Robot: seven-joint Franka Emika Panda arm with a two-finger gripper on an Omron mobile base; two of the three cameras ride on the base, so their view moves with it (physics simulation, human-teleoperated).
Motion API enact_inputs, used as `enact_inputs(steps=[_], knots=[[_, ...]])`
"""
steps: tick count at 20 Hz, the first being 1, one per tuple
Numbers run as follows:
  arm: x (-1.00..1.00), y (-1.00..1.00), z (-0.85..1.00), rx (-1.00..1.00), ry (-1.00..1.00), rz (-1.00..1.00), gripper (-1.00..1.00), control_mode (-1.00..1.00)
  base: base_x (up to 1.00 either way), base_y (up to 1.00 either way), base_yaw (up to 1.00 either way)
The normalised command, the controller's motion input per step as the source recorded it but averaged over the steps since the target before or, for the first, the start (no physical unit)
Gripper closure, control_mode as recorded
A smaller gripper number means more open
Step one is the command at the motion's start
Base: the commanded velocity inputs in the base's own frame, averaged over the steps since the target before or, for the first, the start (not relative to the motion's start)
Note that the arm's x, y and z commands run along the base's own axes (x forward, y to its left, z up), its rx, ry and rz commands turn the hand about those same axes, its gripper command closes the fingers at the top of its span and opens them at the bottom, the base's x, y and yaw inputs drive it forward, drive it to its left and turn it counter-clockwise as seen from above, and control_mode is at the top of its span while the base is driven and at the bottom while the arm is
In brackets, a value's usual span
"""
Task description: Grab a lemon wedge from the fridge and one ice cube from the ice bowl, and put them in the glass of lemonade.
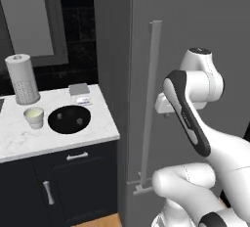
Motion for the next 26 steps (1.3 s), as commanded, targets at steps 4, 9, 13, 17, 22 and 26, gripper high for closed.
enact_inputs(steps=[4, 9, 13, 17, 22, 26], knots=[[0.0, 0.0, 0.0, 0.0, 0.0, 0.0, -1.0, 1.0, -0.37, 0.52, -0.51], [0.0, 0.0, 0.0, 0.0, 0.0, 0.0, -1.0, 1.0, -0.08, 0.57, -0.42], [0.0, 0.0, 0.0, 0.0, 0.0, 0.0, -1.0, 1.0, -0.26, 0.41, -0.29], [0.0, 0.0, 0.0, 0.0, 0.0, 0.0, -1.0, 1.0, -0.47, 0.15, -0.25], [0.0, 0.0, 0.0, 0.0, 0.0, 0.0, -1.0, 1.0, -0.52, 0.0, -0.21], [0.0, 0.0, 0.0, 0.0, 0.0, 0.0, -1.0, 1.0, -0.52, 0.3, -0.2]])
